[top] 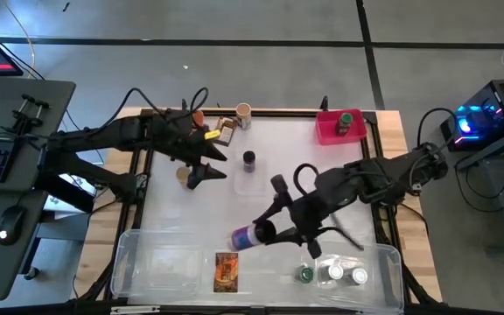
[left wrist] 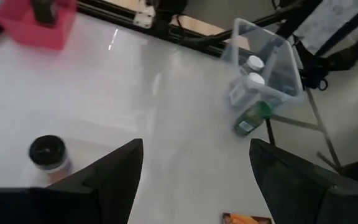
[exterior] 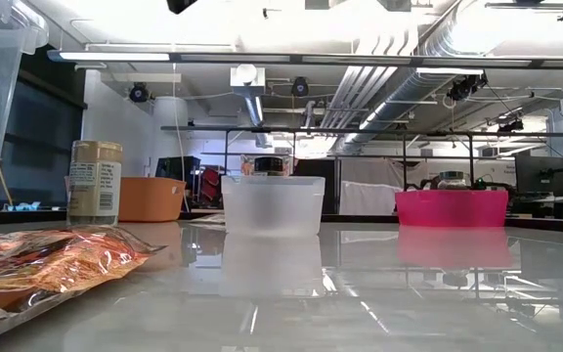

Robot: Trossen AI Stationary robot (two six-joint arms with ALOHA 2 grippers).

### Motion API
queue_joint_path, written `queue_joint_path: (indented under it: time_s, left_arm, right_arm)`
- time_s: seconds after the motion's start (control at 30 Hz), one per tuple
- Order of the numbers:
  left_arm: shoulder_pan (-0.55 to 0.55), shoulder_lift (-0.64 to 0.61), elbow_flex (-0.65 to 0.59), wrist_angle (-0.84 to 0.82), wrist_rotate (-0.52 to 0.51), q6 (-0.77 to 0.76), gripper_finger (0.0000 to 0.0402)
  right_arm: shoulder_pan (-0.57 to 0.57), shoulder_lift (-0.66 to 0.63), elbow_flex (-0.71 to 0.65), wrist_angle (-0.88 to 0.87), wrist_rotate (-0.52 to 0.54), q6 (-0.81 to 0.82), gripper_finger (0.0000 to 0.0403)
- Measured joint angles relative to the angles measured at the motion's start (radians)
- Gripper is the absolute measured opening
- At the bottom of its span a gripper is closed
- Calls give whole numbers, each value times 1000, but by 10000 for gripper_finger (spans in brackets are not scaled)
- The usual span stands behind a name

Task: Sort spices by type
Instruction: Put the black seasoning bottle into the white bin

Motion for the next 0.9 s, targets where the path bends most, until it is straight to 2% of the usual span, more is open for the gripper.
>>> queue_joint_path:
  time_s: [0.13,0.27,0.53,0.9]
  left_arm:
    - [-28,0,0,21,-3,-1,282]
    - [-36,0,0,37,-4,-3,282]
    - [-29,0,0,38,-7,-25,282]
    - [-29,0,0,35,-7,-25,282]
  right_arm:
    - [-1,-1,0,135,-89,-65,196]
    - [6,-2,0,159,-184,-103,196]
    - [54,-1,0,272,-276,-201,196]
    - [66,-2,1,292,-261,-214,196]
